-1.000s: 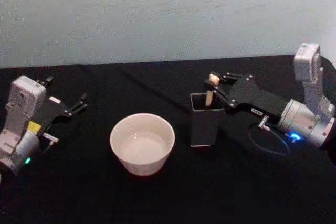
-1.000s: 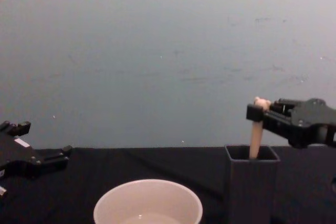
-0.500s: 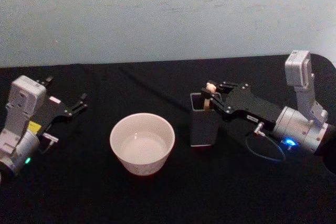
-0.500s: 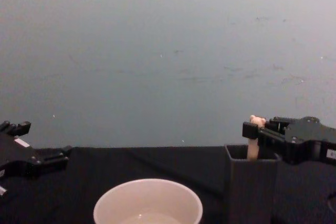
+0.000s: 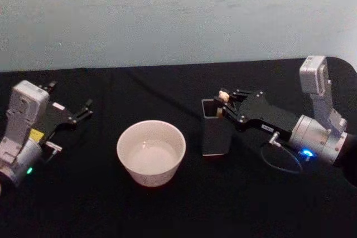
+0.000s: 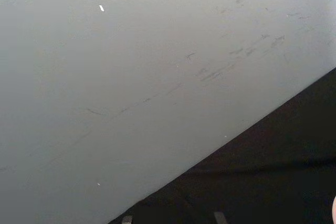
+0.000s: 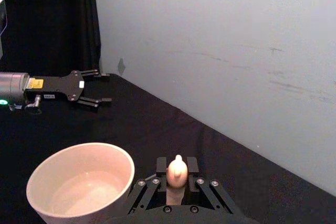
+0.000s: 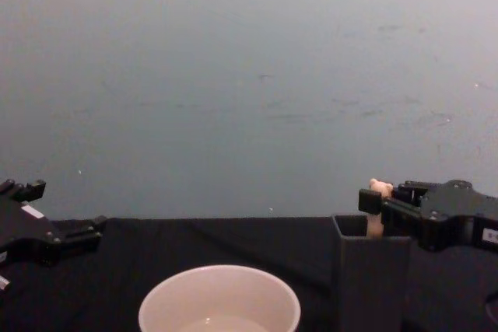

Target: Pick up the stirring spoon with one hand, stir inside the cup, then place it back in its original position.

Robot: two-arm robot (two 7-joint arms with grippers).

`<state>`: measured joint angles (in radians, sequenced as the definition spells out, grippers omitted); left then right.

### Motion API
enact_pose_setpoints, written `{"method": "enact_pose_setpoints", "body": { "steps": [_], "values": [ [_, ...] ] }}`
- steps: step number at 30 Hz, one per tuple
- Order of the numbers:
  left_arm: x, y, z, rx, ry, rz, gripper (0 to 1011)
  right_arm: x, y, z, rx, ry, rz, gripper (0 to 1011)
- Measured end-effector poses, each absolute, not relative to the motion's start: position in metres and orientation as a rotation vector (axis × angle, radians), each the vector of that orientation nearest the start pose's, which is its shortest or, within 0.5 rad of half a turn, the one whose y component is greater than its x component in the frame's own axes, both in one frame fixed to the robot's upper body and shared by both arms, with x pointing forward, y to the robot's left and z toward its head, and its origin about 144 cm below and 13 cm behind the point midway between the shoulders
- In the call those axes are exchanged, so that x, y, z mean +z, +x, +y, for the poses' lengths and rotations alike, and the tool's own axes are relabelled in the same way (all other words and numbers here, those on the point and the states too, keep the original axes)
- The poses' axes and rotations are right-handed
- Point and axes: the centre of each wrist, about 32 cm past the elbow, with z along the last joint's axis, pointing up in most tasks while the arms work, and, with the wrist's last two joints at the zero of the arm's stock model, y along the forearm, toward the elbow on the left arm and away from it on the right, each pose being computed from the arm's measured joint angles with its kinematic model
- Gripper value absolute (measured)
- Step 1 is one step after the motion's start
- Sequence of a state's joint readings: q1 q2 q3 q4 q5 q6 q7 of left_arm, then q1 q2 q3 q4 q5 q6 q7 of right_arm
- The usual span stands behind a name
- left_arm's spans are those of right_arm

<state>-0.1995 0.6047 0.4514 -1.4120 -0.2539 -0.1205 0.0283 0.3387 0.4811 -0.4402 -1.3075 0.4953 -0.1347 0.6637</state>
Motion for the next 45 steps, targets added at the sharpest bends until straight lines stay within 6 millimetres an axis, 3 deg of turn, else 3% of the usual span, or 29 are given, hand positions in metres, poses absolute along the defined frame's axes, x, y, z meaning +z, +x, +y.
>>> {"method": "enact_pose_setpoints", "body": {
  "steps": [7, 28, 33, 45],
  "values": [
    [1.14, 0.489, 0.31, 1.248, 0.305, -0.285, 1001, 1.16, 0.533, -0.285, -0.648, -0.048, -0.065, 228],
    [1.14, 0.489, 0.31, 1.248, 0.304, -0.285, 1001, 1.16, 0.533, -0.285, -0.648, -0.045, -0.065, 917],
    [1.14, 0.489, 0.31, 1.248, 0.304, -0.285, 1001, 1.16, 0.533, -0.285, -0.649, -0.041, -0.067, 1002],
    [1.14, 0.489, 0.31, 1.248, 0.304, -0.285, 1001, 1.182, 0.531, -0.288, -0.711, 0.089, -0.158, 1000]
  ]
}}
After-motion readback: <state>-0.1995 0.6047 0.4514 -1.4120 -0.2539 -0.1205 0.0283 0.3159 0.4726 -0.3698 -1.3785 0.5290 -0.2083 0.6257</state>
